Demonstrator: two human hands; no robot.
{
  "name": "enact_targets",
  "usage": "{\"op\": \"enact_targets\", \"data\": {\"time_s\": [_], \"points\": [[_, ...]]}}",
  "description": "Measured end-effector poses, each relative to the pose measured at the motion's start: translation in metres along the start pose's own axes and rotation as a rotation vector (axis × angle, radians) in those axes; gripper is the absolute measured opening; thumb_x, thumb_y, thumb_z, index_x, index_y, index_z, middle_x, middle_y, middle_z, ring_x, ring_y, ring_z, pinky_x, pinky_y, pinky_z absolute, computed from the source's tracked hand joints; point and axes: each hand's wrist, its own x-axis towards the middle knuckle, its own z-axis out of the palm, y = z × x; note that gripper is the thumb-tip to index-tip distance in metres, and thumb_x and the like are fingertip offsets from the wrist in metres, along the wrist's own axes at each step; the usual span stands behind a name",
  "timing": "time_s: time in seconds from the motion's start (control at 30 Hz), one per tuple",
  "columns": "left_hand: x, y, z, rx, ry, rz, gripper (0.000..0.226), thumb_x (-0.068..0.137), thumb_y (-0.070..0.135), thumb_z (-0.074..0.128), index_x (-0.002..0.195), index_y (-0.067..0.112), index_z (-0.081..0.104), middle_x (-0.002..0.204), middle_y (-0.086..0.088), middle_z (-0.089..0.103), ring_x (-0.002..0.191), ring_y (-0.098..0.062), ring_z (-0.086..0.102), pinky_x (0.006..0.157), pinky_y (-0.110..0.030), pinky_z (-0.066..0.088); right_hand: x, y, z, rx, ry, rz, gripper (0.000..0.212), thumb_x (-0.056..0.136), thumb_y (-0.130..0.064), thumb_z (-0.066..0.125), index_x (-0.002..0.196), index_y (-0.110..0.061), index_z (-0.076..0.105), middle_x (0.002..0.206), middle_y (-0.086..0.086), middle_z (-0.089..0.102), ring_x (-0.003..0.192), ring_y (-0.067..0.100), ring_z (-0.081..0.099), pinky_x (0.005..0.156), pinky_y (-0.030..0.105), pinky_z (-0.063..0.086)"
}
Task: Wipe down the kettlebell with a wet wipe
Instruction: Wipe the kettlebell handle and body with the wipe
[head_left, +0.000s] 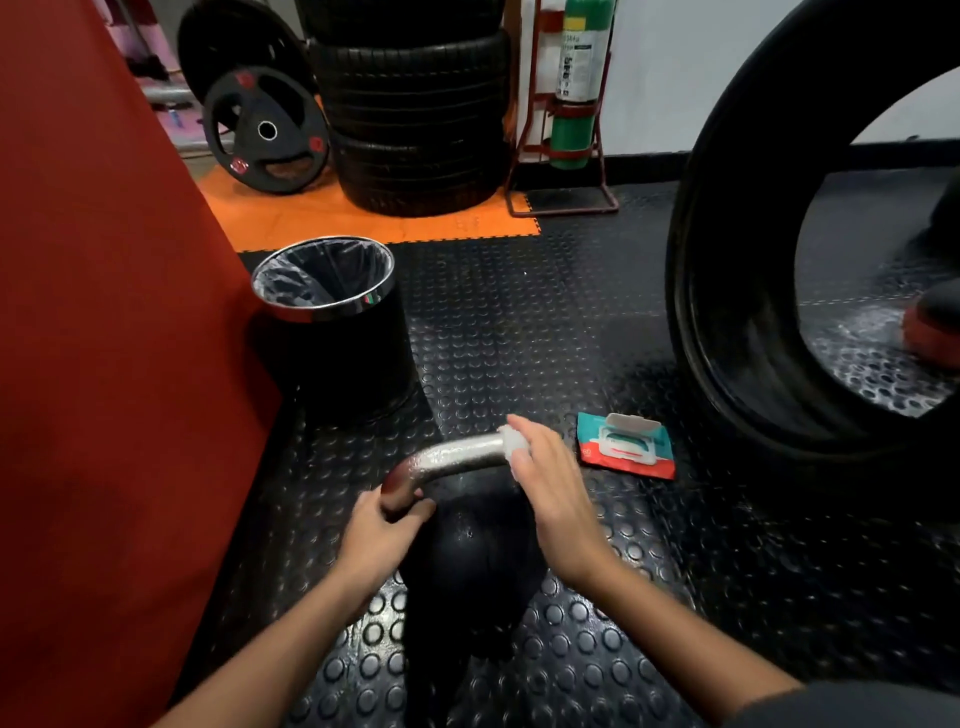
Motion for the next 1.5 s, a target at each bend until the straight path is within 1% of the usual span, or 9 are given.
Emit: {"op": "enact_targets", "data": {"time_s": [0.2,0.27,0.43,0.63,0.9,1.03,1.17,1.37,1.5], "points": [[-0.001,-0.001,0.015,-0.226,0.003,-0.051,0.009,0.084,0.024,0.073,0.088,0.021,0.065,0.090,0.003,0.071,0.088,-0.016,0.067,0.077,-0.026,0.050,0.009,0.020,0.002,0.195,0.027,0.233,0.057,0.087,-0.078,0.029,0.123,-0.043,0.056,0.127,-0.020,0.056,0.129,0.002,0.047,0.118,0.043,0.031],[-0.004,-0.003,0.019,-0.315,0.011,-0.084,0.019,0.085,0.028,0.073,0.102,0.027,0.064,0.103,0.004,0.071,0.098,-0.016,0.068,0.087,-0.030,0.053,0.017,0.006,0.000,0.095,0.000,0.156,0.053,0.089,-0.072,0.026,0.116,-0.040,0.058,0.117,-0.020,0.056,0.121,-0.003,0.047,0.115,0.034,0.031],[-0.017,-0.005,0.025,-0.467,-0.045,-0.112,0.039,0.082,0.045,0.073,0.116,0.046,0.052,0.117,0.010,0.066,0.107,-0.013,0.065,0.091,-0.036,0.054,-0.001,-0.003,0.007,-0.125,0.002,-0.059,0.055,0.095,-0.059,0.030,0.145,-0.038,0.041,0.139,-0.026,0.040,0.138,-0.002,0.031,0.116,0.025,0.021],[-0.019,-0.006,0.022,-0.514,-0.146,-0.160,0.032,0.086,0.049,0.067,0.104,0.052,0.041,0.120,0.010,0.059,0.107,-0.012,0.062,0.084,-0.030,0.052,-0.003,0.012,-0.005,-0.023,-0.099,0.247,0.083,0.081,-0.080,0.024,0.156,-0.043,0.017,0.163,-0.018,0.020,0.155,0.014,0.005,0.127,0.045,0.006],[-0.021,-0.001,0.025,-0.487,-0.152,-0.136,0.045,0.093,0.042,0.060,0.118,0.042,0.022,0.106,0.015,0.053,0.092,0.002,0.054,0.068,-0.016,0.044,-0.021,-0.002,0.009,-0.384,-0.084,-0.101,0.076,0.097,-0.060,0.017,0.162,-0.028,-0.008,0.167,-0.021,-0.015,0.151,-0.004,-0.021,0.121,0.022,-0.019],[-0.023,0.000,0.022,-0.467,-0.143,-0.127,0.049,0.093,0.045,0.058,0.129,0.040,0.024,0.121,0.013,0.050,0.099,-0.004,0.054,0.084,-0.021,0.044,-0.012,0.010,-0.001,-0.157,-0.048,0.078,0.069,0.095,-0.063,0.017,0.156,-0.034,0.026,0.160,-0.024,0.025,0.147,-0.011,0.011,0.127,0.041,0.002],[-0.024,0.001,0.022,-0.459,-0.168,-0.127,0.061,0.094,0.044,0.056,0.144,0.034,0.021,0.128,0.010,0.041,0.111,-0.012,0.046,0.094,-0.027,0.037,0.020,-0.005,-0.012,-0.075,-0.080,0.156,0.047,0.102,-0.058,0.017,0.102,-0.033,0.057,0.105,-0.018,0.057,0.108,-0.016,0.044,0.122,0.051,0.016],[-0.025,0.005,0.023,-0.445,-0.151,-0.159,0.040,0.094,0.041,0.058,0.120,0.040,0.028,0.110,0.013,0.054,0.089,0.003,0.053,0.065,-0.015,0.044,-0.003,-0.020,0.007,-0.328,-0.074,-0.181,0.062,0.098,-0.057,0.018,0.151,-0.032,0.037,0.148,-0.020,0.037,0.144,-0.003,0.023,0.125,0.036,0.006],[-0.026,0.006,0.019,-0.414,-0.178,-0.173,0.044,0.093,0.046,0.058,0.119,0.044,0.023,0.113,0.012,0.052,0.094,-0.002,0.053,0.082,-0.022,0.043,-0.002,0.011,0.002,-0.116,0.056,0.023,0.058,0.095,-0.066,0.025,0.134,-0.034,0.054,0.135,-0.017,0.053,0.131,0.003,0.044,0.120,0.041,0.026]]}}
